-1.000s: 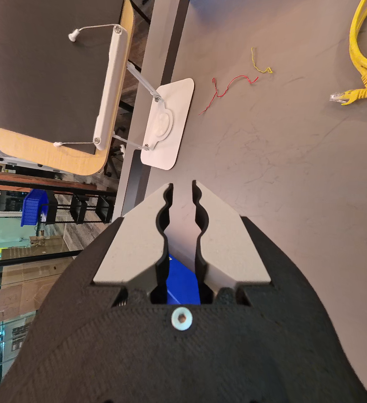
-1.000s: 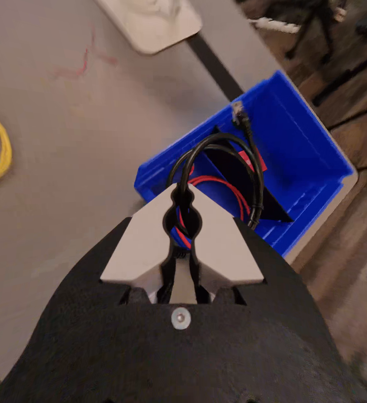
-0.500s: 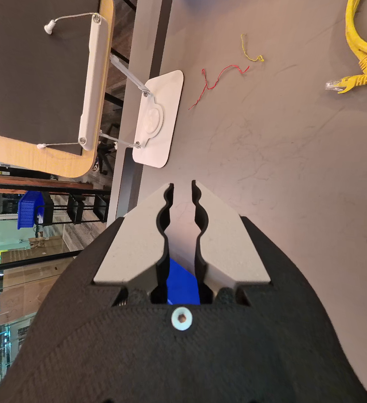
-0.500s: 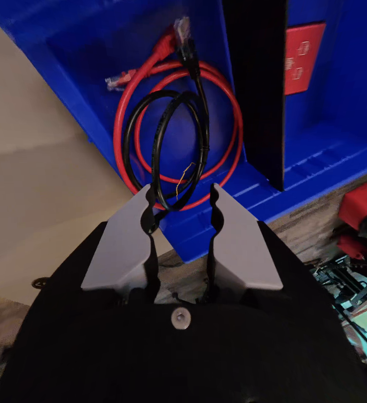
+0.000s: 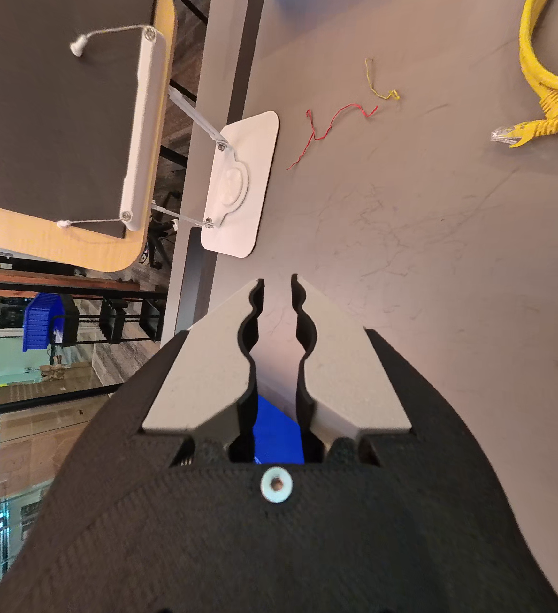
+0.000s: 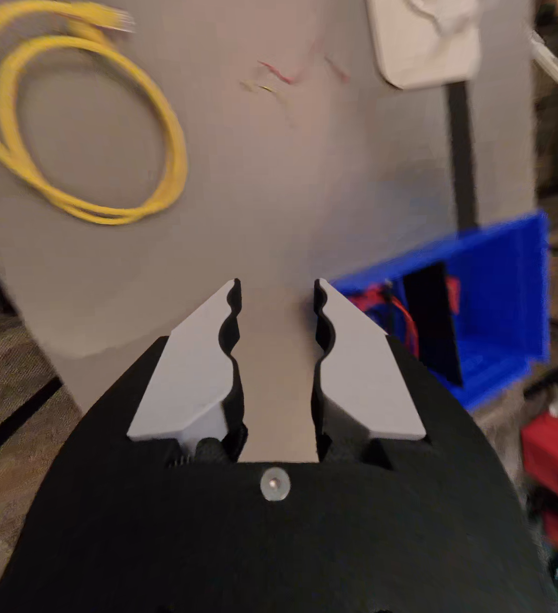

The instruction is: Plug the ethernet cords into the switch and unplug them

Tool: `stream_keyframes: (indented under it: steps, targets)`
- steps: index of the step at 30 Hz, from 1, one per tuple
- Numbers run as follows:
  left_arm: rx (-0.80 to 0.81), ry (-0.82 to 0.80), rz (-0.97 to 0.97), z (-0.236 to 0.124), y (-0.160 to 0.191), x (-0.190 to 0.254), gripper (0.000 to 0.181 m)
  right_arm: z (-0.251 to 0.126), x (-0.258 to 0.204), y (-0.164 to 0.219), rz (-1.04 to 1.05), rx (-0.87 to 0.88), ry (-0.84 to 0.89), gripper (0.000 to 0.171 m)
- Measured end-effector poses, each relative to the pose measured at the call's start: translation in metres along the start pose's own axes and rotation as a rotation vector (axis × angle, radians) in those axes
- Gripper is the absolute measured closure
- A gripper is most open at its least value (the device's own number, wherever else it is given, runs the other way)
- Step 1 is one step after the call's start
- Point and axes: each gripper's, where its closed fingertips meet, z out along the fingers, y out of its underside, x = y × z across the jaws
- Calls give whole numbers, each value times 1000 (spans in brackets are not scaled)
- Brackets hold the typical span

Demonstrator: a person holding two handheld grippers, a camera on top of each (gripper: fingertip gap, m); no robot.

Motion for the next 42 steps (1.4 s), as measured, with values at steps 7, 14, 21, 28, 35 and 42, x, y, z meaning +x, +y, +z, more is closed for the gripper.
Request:
stream_keyframes:
  steps: [7,14,21,28,35,42]
  targets:
    - [14,-1,14,-4,-8,2,168,67,-138,-43,-264,49,-281,125]
    - [18,8,32,-3,-14,8,168,115,-197,-55,-321,14,-402,129]
    - [20,14,33,-2,-13,10,168,130,-212,-72,-247,96,-456,167]
    - [27,37,21,1,-13,15,168,125,-206,-89,-186,206,-467,168]
    - [42,182,34,24,-32,62,166,128,-215,-99,-267,165,-535,127]
    - [67,271,31,25,-38,82,166,109,-175,-105,-80,271,-495,112]
